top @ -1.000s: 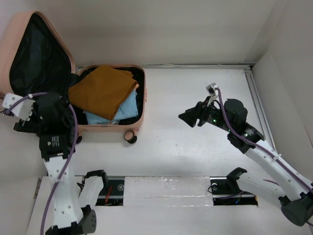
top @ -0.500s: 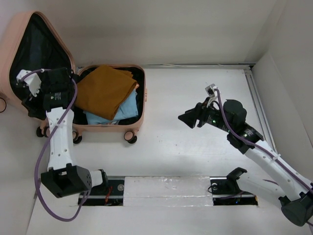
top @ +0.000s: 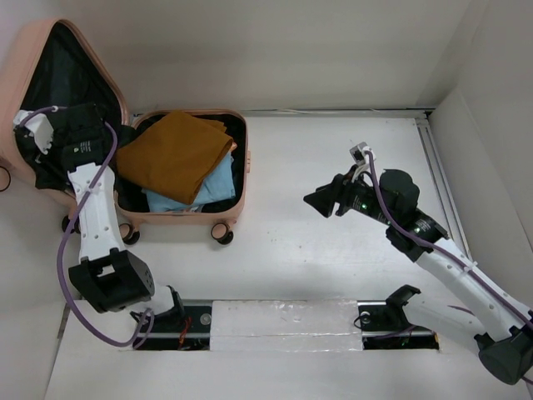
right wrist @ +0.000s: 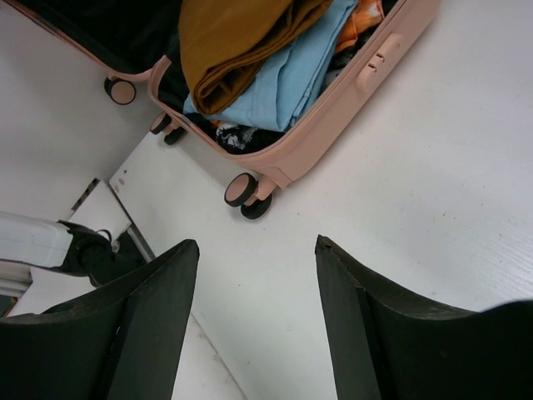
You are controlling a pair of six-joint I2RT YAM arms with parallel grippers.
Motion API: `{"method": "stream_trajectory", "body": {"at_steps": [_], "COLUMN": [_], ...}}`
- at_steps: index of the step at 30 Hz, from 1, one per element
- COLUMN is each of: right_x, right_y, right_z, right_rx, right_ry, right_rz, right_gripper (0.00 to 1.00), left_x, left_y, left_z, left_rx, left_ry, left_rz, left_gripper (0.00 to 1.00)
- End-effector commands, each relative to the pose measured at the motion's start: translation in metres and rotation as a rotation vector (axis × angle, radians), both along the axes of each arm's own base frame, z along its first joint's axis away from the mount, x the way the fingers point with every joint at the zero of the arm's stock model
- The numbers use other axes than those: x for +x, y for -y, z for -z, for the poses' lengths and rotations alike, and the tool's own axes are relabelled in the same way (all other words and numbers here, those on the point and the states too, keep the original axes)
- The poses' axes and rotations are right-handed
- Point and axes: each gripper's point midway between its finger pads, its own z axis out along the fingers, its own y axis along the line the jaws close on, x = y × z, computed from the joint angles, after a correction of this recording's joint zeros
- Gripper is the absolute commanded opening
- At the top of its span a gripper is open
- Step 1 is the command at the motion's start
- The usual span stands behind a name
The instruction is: Pack the luggage
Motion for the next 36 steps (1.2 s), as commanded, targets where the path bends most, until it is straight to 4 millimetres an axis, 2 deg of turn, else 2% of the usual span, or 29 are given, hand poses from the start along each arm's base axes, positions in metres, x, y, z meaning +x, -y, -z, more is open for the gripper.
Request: {"method": "stream_trajectory", "body": {"at_steps": [1, 2, 4, 5, 6, 7, 10, 11, 13, 14, 15, 16, 17, 20, 21, 23, 24, 25, 26, 28, 30, 31, 32, 33, 34, 35, 36], "right_x": [0.004, 0.005, 0.005, 0.007, 0.007, 0.007, 0.008, 0.008, 0.01, 0.01, 0.01, 0.011, 0.011, 0.013, 0.015, 0.017, 0.019, 0.02, 0.023, 0.027, 0.033, 0.033, 0.037, 0.037, 0.041, 0.042, 0.042], "right_y": [-0.003, -0.004, -0.004, -0.003, -0.003, -0.003, -0.004, -0.004, -0.005, -0.005, -0.005, -0.006, -0.006, -0.006, -0.004, -0.002, -0.001, 0.0, 0.006, 0.012, 0.021, 0.021, 0.022, 0.022, 0.019, 0.016, 0.014], "right_z": [-0.008, -0.005, -0.005, -0.005, -0.005, -0.005, 0.0, 0.0, -0.001, 0.0, 0.0, 0.002, 0.002, -0.002, -0.002, 0.0, 0.0, 0.0, 0.0, -0.002, -0.005, -0.005, -0.006, -0.006, 0.003, 0.002, 0.005], "right_rx": [0.01, 0.005, 0.005, 0.004, 0.004, 0.004, -0.009, -0.01, -0.01, -0.01, -0.01, -0.016, -0.016, -0.012, -0.013, -0.015, -0.01, -0.012, -0.009, -0.007, 0.003, 0.011, 0.016, 0.016, -0.001, 0.005, 0.0], "right_ry": [0.048, 0.04, 0.04, 0.041, 0.041, 0.041, 0.026, 0.026, 0.025, 0.025, 0.025, 0.017, 0.017, 0.026, 0.026, 0.013, 0.006, 0.007, 0.001, 0.0, 0.001, -0.007, -0.014, -0.014, -0.036, -0.045, -0.054], "right_rz": [0.003, 0.003, 0.003, 0.012, 0.012, 0.012, 0.02, 0.021, 0.021, 0.021, 0.021, 0.02, 0.02, 0.03, 0.042, 0.066, 0.078, 0.092, 0.131, 0.175, 0.227, 0.229, 0.24, 0.24, 0.24, 0.233, 0.222], "right_gripper": [0.64, 0.64, 0.64, 0.64, 0.64, 0.64, 0.64, 0.64, 0.64, 0.64, 0.64, 0.64, 0.64, 0.64, 0.64, 0.64, 0.64, 0.64, 0.64, 0.66, 0.68, 0.7, 0.7, 0.7, 0.7, 0.7, 0.7], "left_x": [0.008, 0.007, 0.015, 0.015, 0.017, 0.027, 0.034, 0.042, 0.049, 0.057, 0.054, 0.054, 0.055, 0.045, 0.037, 0.026, 0.019, 0.006, -0.001, -0.014, -0.028, -0.04, -0.046, -0.049, -0.051, -0.048, -0.044], "left_y": [-0.001, -0.001, -0.001, -0.001, 0.0, 0.006, 0.026, 0.049, 0.083, 0.122, 0.139, 0.158, 0.197, 0.248, 0.276, 0.301, 0.33, 0.333, 0.342, 0.365, 0.385, 0.398, 0.405, 0.413, 0.42, 0.424, 0.425], "left_z": [-0.022, -0.028, -0.026, -0.026, -0.025, -0.024, -0.035, -0.047, -0.046, -0.057, -0.058, -0.046, -0.046, -0.02, -0.008, 0.008, 0.016, 0.032, 0.039, 0.051, 0.078, 0.079, 0.087, 0.083, 0.078, 0.069, 0.052], "left_rx": [0.016, 0.019, 0.005, 0.005, -0.002, 0.005, 0.034, 0.069, 0.099, 0.114, 0.13, 0.133, 0.126, 0.129, 0.139, 0.127, 0.084, 0.09, 0.065, 0.024, -0.007, -0.008, -0.028, -0.033, -0.041, -0.04, -0.038], "left_ry": [0.073, 0.085, 0.081, 0.081, 0.073, 0.063, 0.066, 0.103, 0.069, 0.14, 0.14, 0.116, 0.143, 0.104, 0.045, 0.034, 0.1, 0.001, -0.003, -0.045, -0.141, -0.137, -0.166, -0.157, -0.143, -0.116, -0.048], "left_rz": [0.016, 0.016, 0.043, 0.043, 0.057, 0.093, 0.147, 0.195, 0.29, 0.408, 0.441, 0.496, 0.624, 0.778, 0.892, 0.99, 1.071, 1.129, 1.167, 1.27, 1.372, 1.443, 1.472, 1.494, 1.511, 1.507, 1.492], "left_gripper": [0.35, 0.29, 0.14, 0.0, 0.0, 0.0, 0.0, 0.0, 0.0, 0.0, 0.0, 0.0, 0.0, 0.0, 0.0, 0.0, 0.0, 0.0, 0.0, 0.23, 0.5, 0.82, 0.87, 0.87, 0.87, 0.85, 0.83]}}
